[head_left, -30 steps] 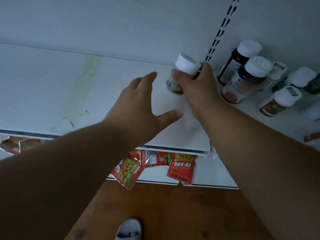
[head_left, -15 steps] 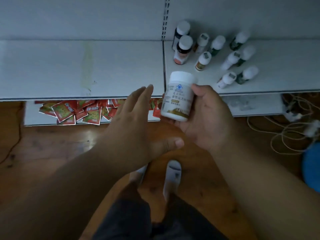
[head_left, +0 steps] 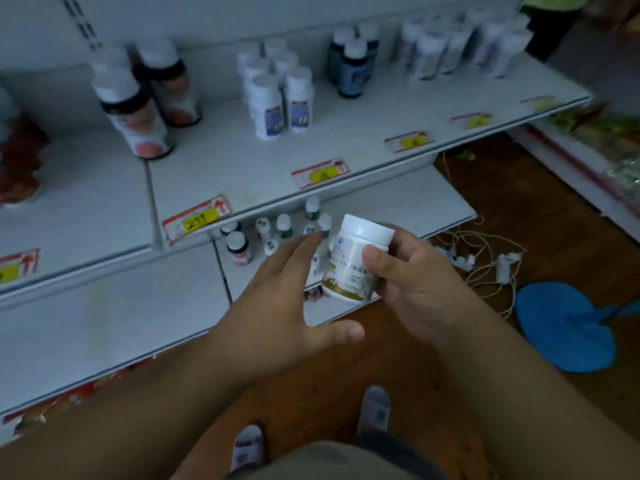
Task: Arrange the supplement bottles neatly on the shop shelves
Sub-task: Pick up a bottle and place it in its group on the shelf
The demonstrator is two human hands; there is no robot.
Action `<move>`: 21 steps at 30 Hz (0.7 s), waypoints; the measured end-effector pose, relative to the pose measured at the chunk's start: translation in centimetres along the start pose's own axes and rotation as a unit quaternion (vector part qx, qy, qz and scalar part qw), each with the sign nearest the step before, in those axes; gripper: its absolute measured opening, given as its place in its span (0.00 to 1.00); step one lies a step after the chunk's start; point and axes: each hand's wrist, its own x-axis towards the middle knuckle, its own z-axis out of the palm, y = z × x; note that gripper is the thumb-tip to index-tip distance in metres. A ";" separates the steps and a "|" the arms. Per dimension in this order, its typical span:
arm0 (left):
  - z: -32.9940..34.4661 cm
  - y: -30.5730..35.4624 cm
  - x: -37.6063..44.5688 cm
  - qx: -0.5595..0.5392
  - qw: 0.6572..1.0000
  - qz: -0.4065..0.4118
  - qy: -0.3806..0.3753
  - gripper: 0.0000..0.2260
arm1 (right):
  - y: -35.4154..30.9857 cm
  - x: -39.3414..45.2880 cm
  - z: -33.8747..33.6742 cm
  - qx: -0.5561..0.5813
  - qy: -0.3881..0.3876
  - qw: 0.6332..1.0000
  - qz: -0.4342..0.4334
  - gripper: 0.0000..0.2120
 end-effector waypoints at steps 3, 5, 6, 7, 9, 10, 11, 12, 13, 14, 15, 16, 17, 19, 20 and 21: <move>-0.2 4.9 5.3 0.009 1.000 0.015 0.019 0.54 | -5.6 0.5 -4.8 -0.050 0.027 0.997 -0.051 0.21; 0.3 8.4 9.0 0.005 0.998 0.037 0.044 0.54 | -9.5 0.7 -8.5 -0.085 0.031 0.993 -0.070 0.22; 0.7 10.2 10.5 0.006 0.997 0.053 0.048 0.53 | -11.0 0.8 -10.6 -0.094 0.031 0.992 -0.073 0.21; 1.3 12.0 11.9 0.012 0.997 0.065 0.046 0.53 | -12.2 0.8 -12.5 -0.099 0.034 0.992 -0.073 0.19; 2.2 14.8 14.1 0.023 0.997 0.059 0.041 0.52 | -14.2 1.4 -15.9 -0.098 0.054 0.991 -0.069 0.15; 2.4 15.7 15.3 0.020 0.998 0.048 0.043 0.52 | -15.1 2.4 -17.2 -0.093 0.069 0.991 -0.069 0.15; 2.3 16.5 16.6 0.014 0.998 0.039 0.048 0.51 | -16.1 3.6 -18.1 -0.085 0.079 0.991 -0.071 0.15; 2.0 17.2 17.9 0.011 0.998 0.037 0.054 0.51 | -17.1 4.9 -18.8 -0.076 0.089 0.990 -0.073 0.15; 1.7 17.6 19.4 0.015 0.997 0.037 0.062 0.51 | -18.0 6.3 -19.2 -0.069 0.098 0.990 -0.078 0.16; 1.3 17.8 21.2 0.026 0.997 0.035 0.069 0.50 | -19.0 7.8 -19.7 -0.069 0.101 0.989 -0.085 0.15; 0.8 18.0 23.0 0.035 0.996 0.028 0.075 0.50 | -20.0 9.3 -20.0 -0.078 0.094 0.988 -0.092 0.14; 0.3 18.1 24.7 0.041 0.996 0.020 0.079 0.51 | -20.7 10.8 -20.2 -0.098 0.088 0.987 -0.095 0.12; -0.2 18.0 26.5 0.046 0.995 0.017 0.083 0.51 | -21.3 12.1 -20.4 -0.124 0.084 0.984 -0.099 0.11; -1.0 17.5 29.8 0.068 0.994 0.026 0.076 0.52 | -21.7 14.6 -21.2 -0.146 0.094 0.979 -0.107 0.09; -1.3 17.3 31.1 0.080 0.994 0.028 0.063 0.53 | -21.7 15.7 -21.6 -0.145 0.102 0.979 -0.101 0.09; -1.4 17.2 32.2 0.086 0.994 0.028 0.055 0.53 | -21.9 16.7 -22.1 -0.149 0.105 0.979 -0.096 0.09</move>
